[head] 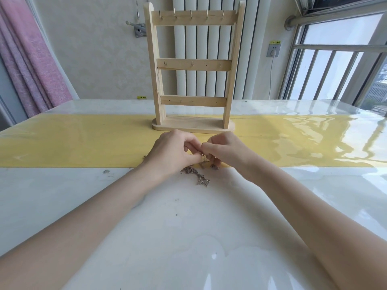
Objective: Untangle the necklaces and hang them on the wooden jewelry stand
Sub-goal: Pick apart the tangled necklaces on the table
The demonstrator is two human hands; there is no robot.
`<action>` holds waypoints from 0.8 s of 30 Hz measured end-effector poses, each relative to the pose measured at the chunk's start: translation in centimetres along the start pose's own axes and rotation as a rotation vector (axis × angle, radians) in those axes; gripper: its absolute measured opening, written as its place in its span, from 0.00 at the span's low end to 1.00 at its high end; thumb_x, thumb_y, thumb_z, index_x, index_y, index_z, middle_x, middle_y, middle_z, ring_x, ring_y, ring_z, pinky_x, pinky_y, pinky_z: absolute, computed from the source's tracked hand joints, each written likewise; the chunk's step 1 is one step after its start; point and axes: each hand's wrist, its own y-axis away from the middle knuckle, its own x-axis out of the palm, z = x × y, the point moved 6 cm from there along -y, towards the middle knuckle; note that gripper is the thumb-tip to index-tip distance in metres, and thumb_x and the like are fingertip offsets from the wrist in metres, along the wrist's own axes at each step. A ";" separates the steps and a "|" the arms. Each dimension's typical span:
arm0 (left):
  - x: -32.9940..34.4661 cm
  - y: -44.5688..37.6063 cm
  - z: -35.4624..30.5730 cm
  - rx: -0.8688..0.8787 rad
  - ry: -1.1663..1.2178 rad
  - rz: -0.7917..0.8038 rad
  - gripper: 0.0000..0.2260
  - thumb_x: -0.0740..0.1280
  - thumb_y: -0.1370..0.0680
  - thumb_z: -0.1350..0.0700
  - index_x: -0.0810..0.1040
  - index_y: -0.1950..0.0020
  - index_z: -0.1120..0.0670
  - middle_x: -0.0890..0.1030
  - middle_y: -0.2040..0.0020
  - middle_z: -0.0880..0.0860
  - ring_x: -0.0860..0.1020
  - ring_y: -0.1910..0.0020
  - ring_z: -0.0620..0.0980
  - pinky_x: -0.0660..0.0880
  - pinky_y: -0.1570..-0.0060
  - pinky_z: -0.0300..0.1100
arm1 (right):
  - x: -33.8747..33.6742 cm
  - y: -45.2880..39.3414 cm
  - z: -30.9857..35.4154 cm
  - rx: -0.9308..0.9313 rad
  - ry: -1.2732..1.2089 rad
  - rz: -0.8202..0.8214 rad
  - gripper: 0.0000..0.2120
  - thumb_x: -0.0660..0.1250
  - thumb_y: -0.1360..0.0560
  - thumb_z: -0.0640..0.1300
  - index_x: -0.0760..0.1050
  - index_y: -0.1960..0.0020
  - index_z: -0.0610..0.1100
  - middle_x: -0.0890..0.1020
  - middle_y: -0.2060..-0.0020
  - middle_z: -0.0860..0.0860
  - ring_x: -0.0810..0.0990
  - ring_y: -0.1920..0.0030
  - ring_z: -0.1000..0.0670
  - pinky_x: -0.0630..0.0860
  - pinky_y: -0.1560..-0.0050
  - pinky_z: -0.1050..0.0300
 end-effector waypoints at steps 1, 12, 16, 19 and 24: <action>0.0 -0.1 0.3 -0.030 0.043 0.005 0.11 0.70 0.30 0.59 0.77 0.66 0.43 0.78 0.69 0.41 0.74 0.67 0.38 0.68 0.65 0.30 | -0.1 0.0 0.2 -0.016 0.001 -0.003 0.10 0.64 0.28 0.38 0.70 0.68 0.39 0.70 0.70 0.45 0.67 0.67 0.48 0.65 0.63 0.54; 1.2 0.0 1.8 -0.406 0.983 0.121 0.06 0.66 0.24 0.63 0.76 0.61 0.58 0.77 0.70 0.49 0.74 0.69 0.44 0.73 0.70 0.33 | -0.2 -0.1 0.2 -0.056 -0.271 0.141 0.11 0.63 0.25 0.33 0.72 0.66 0.39 0.73 0.69 0.46 0.70 0.66 0.51 0.69 0.65 0.62; 1.1 -0.3 1.6 -0.281 0.842 0.071 0.06 0.65 0.22 0.62 0.74 0.59 0.55 0.76 0.68 0.48 0.72 0.69 0.42 0.71 0.72 0.32 | -0.3 -0.2 0.2 -0.052 -0.264 0.158 0.11 0.64 0.25 0.34 0.73 0.66 0.39 0.75 0.70 0.48 0.71 0.67 0.52 0.69 0.66 0.62; 0.6 -0.5 0.9 -0.117 0.617 0.017 0.07 0.62 0.21 0.62 0.70 0.59 0.54 0.73 0.67 0.49 0.69 0.71 0.42 0.70 0.72 0.33 | -0.2 -0.1 0.2 -0.036 -0.264 0.187 0.11 0.63 0.25 0.35 0.73 0.66 0.39 0.75 0.70 0.49 0.72 0.67 0.53 0.69 0.65 0.63; -0.3 -0.6 0.5 0.072 0.393 -0.049 0.07 0.61 0.20 0.61 0.68 0.58 0.52 0.72 0.67 0.47 0.68 0.75 0.45 0.70 0.71 0.36 | -0.8 -0.1 -0.1 -0.018 -0.297 0.138 0.11 0.62 0.24 0.36 0.75 0.64 0.38 0.78 0.69 0.48 0.73 0.66 0.52 0.68 0.65 0.60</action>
